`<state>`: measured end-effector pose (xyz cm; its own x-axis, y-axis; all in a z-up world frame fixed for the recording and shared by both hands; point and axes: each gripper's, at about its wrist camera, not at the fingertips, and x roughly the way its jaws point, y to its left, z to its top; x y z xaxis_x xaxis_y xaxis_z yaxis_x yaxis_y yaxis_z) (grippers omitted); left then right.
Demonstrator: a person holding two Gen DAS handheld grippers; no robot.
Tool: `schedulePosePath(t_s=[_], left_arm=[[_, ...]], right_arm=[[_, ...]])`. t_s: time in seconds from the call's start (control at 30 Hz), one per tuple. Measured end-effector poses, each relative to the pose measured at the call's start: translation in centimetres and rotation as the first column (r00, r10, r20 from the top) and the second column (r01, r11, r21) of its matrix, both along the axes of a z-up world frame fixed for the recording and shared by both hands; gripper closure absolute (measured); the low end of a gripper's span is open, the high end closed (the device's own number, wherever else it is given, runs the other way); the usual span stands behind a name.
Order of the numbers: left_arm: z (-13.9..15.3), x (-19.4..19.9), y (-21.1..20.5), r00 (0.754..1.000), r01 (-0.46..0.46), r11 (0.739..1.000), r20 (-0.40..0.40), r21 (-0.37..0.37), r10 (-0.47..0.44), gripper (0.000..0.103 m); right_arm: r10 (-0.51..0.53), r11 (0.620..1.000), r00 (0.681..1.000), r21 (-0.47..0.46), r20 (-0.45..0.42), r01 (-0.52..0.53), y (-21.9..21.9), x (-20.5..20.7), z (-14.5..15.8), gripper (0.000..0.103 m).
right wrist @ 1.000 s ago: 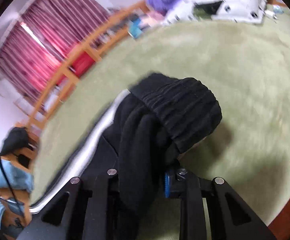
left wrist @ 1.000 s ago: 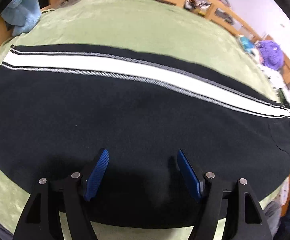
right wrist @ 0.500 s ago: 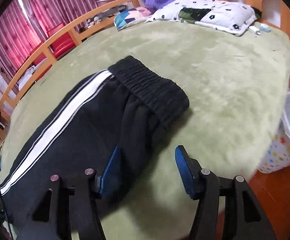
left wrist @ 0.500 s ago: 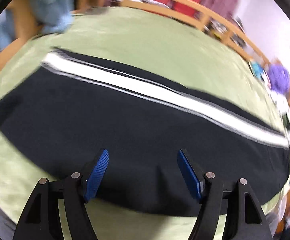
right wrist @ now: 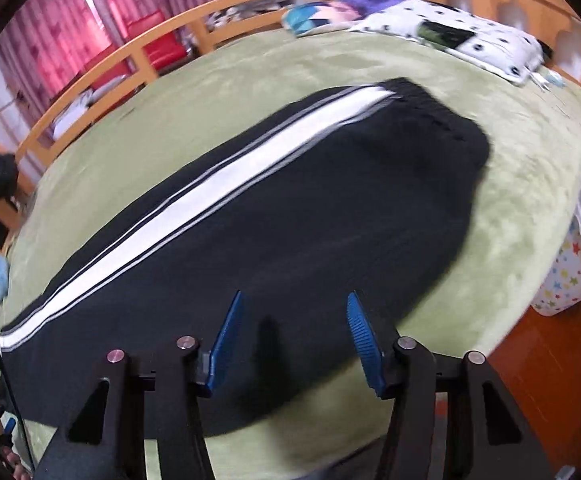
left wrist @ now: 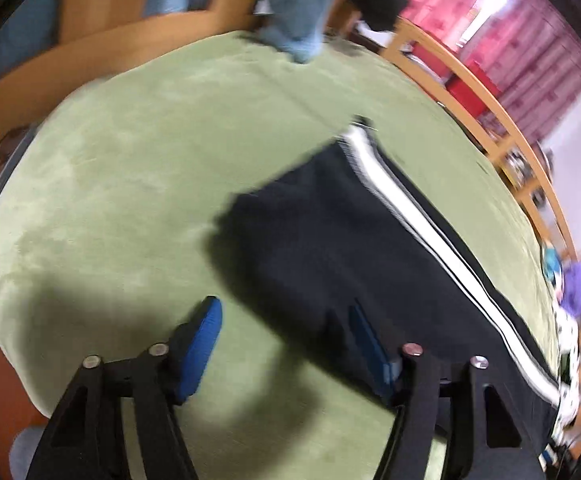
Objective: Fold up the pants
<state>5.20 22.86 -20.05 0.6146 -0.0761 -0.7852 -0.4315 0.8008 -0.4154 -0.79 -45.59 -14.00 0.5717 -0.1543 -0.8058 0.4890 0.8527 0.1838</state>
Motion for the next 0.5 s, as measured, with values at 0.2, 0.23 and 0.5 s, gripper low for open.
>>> schedulePosePath(t_s=[0.2, 0.23, 0.5], left_arm=[[-2.0, 2.3, 2.7, 1.0, -0.015, 0.996, 0.024, -0.093, 0.017, 0.068], [-2.4, 3.0, 3.2, 0.999, -0.013, 0.991, 0.03, -0.13, 0.017, 0.069], [-4.0, 5.5, 4.5, 0.999, -0.009, 0.976, 0.036, -0.218, 0.018, 0.074]], right_arm=[[0.046, 0.997, 0.999, -0.062, -0.02, -0.047, 4.9, 1.6, 0.8, 0.055], [0.058, 0.996, 0.998, -0.063, -0.031, -0.06, 5.6, 1.8, 0.7, 0.056], [0.117, 0.991, 0.991, -0.057, -0.071, -0.122, 9.0, 2.9, -0.6, 0.056]])
